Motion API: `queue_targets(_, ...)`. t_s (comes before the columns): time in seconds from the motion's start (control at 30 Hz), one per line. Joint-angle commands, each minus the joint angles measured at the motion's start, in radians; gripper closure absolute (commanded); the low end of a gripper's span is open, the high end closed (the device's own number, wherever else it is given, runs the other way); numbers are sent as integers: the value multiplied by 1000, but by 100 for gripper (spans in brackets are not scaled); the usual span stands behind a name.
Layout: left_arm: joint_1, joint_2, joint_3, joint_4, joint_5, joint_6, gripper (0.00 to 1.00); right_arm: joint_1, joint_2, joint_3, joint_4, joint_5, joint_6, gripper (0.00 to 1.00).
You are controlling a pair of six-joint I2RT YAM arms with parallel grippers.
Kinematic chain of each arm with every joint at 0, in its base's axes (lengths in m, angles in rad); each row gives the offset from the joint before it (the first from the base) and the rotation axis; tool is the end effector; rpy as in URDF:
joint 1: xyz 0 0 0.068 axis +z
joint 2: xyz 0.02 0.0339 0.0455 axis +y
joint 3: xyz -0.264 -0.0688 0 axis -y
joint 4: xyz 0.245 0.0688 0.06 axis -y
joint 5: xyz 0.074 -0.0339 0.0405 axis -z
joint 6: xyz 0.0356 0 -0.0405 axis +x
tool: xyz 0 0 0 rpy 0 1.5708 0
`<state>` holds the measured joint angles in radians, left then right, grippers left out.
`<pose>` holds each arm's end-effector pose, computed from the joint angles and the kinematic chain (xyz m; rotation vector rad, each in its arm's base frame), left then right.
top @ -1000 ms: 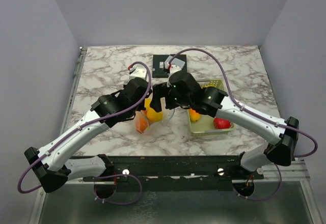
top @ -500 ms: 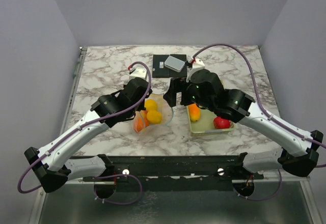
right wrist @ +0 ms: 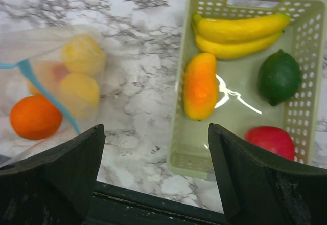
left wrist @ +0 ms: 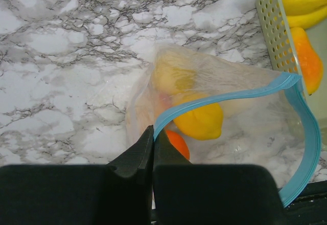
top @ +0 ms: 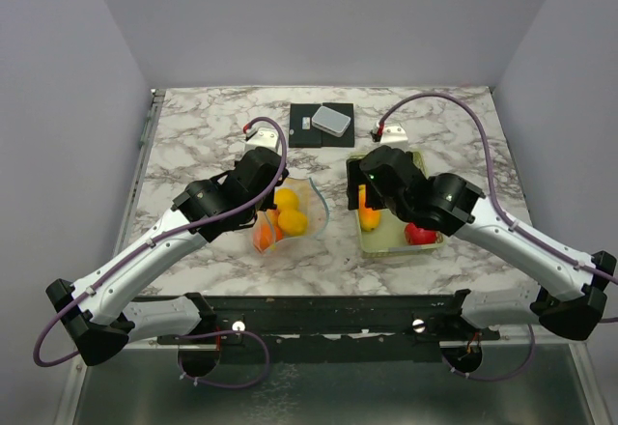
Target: Place the food in the zip-top bag and seal the zipper
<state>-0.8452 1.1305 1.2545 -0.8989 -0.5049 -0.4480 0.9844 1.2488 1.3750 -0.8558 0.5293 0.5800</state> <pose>0.1578 -0.1519 0.3686 0.2019 2.2227 -0.1051 0.1533 0.1983 0.3845 -0.1790 2.1892 0.2683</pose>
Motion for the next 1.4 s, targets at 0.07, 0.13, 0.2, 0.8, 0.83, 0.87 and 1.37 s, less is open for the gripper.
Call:
queue_targets(0.07, 4, -8, 16, 6, 11, -4, 100, -71, 4, -62, -123, 102, 21, 13)
queue_targets(0.13, 3, -7, 16, 7, 10, -3, 100, -98, 14, -78, -127, 103, 16, 13)
queue_targets(0.2, 4, -6, 16, 7, 9, -2, 100, -129, 27, -96, -123, 97, 1, 13)
queue_targets(0.8, 4, -11, 5, 6, 6, 3, 100, -353, 250, -144, -47, 165, -113, 13)
queue_targets(0.83, 4, -11, 5, 8, 6, 5, 100, -361, 258, -148, -32, 158, -121, 13)
queue_targets(0.87, 3, -11, 5, 7, 6, 5, 100, -371, 266, -152, -17, 152, -128, 13)
queue_targets(1.37, 4, -21, -4, 5, 2, 9, 100, -472, 432, -194, 126, 110, -211, 8)
